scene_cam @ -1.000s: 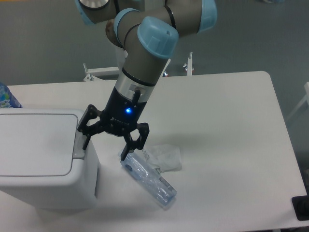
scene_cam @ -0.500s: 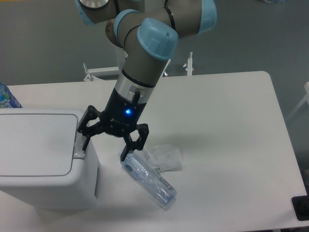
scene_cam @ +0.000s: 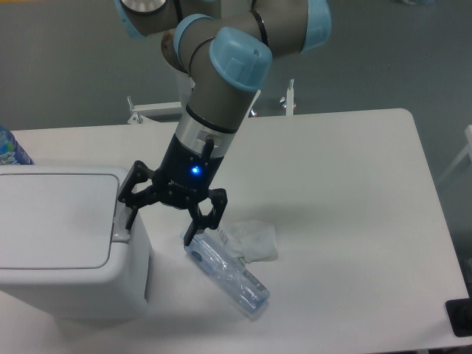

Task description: Open the trash can

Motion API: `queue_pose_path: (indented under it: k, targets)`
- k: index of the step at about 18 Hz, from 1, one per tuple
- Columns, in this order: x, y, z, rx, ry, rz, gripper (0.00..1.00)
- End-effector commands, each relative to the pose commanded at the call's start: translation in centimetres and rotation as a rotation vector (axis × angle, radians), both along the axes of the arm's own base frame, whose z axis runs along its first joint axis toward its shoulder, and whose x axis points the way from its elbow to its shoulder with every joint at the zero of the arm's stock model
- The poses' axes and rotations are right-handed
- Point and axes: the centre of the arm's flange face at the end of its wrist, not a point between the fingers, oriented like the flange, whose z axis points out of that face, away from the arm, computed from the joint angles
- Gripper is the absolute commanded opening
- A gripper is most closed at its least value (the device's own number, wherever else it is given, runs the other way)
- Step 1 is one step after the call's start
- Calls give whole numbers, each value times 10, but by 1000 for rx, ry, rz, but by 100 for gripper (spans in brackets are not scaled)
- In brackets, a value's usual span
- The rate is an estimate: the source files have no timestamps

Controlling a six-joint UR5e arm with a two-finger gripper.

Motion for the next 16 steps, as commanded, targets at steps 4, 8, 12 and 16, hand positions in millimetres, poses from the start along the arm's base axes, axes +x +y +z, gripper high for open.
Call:
queue_pose_path:
  k: [4,8,12,16]
  targets:
    - [3,2,-2,-15,14,1,100]
    - [4,4,-3,-17,16,-4,100]
    - [4,2,9,-2,31,-4,100]
    - [-5,-2,24,29,64,9,100]
